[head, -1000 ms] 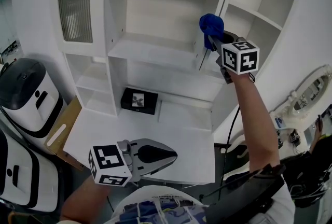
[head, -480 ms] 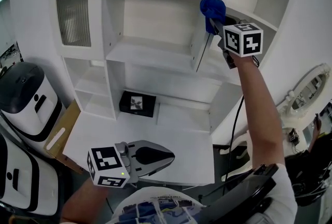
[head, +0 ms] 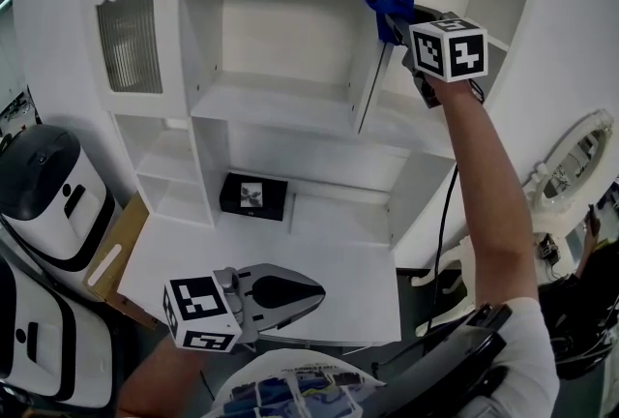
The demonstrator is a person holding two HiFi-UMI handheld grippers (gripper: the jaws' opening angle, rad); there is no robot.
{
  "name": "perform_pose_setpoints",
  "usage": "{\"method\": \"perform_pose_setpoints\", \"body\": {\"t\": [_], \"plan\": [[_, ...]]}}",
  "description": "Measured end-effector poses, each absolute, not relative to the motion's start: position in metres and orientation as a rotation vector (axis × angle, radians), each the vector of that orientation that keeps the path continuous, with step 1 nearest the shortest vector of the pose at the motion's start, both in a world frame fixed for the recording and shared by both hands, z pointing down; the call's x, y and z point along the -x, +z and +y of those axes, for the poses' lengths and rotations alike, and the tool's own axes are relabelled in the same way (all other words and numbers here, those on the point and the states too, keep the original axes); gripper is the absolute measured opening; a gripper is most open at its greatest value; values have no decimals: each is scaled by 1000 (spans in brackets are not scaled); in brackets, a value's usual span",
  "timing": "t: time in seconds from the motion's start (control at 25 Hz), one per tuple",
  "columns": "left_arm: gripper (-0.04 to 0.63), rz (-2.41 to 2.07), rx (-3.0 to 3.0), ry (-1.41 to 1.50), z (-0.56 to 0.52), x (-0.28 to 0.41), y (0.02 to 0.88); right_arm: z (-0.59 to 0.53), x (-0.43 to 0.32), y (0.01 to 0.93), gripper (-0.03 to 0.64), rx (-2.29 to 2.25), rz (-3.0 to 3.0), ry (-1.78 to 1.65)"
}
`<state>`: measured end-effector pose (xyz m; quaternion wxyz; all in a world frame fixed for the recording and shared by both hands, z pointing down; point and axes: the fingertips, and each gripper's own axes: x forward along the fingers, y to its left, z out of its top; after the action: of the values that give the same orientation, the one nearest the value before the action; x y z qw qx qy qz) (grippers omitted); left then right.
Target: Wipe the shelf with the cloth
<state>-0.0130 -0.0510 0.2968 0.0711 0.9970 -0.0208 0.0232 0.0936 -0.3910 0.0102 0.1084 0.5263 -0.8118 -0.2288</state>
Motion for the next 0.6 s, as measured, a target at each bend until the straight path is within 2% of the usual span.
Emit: {"method": "perform_pose_setpoints", "body": {"t": [0.36,0.6], "plan": [[12,-30,-2980,77,-56,-1,298,-365,-116,36,63,-1513,-2420,-689],[12,32,-2962,105,-58,-21,304,-377,-171,92,63,-1577,-2357,-556]]}}
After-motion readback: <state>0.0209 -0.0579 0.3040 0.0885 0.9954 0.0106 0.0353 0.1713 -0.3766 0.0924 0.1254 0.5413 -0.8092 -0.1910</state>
